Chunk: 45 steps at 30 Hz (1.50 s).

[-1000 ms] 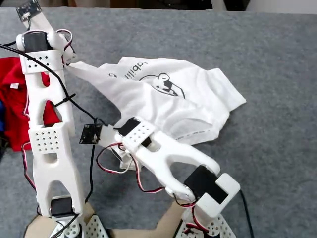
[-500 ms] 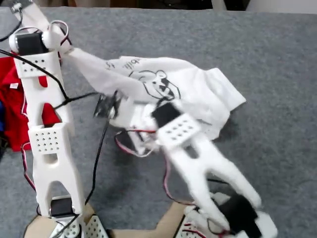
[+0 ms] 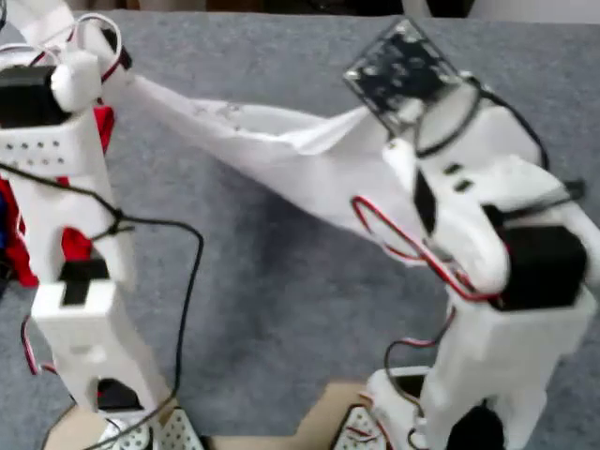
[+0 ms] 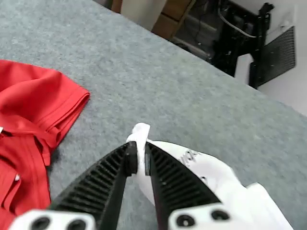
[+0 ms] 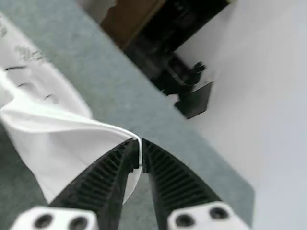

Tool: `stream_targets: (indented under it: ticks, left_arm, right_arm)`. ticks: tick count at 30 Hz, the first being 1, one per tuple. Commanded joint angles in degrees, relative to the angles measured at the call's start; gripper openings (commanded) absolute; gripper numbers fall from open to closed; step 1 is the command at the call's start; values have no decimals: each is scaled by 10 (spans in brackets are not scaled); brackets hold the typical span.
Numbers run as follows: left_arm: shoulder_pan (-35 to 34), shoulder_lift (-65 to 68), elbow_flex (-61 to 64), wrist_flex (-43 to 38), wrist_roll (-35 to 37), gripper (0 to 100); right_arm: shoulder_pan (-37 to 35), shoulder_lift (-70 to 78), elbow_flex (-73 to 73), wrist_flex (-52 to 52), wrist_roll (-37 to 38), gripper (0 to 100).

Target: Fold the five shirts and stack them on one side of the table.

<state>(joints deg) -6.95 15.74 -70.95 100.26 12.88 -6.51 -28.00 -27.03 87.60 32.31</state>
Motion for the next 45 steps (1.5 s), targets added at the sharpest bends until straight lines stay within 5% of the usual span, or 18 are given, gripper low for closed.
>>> stream_targets:
  ticks: [1, 7, 21, 33, 45]
  left_arm:
    - [23, -113, 48, 6, -3, 19]
    - [44, -214, 76, 6, -4, 19]
    - [44, -361, 72, 1, -69, 19]
    - [43, -442, 77, 0, -71, 19]
    - [40, -383, 219, -39, -71, 19]
  right_arm:
    - [28, -16, -87, 4, 3, 5]
    - [74, -16, -179, -6, -8, 5]
    - [225, -22, -239, -206, -236, 5]
    - [225, -18, -396, -208, -176, 6]
    - [216, -11, -245, -242, -147, 7]
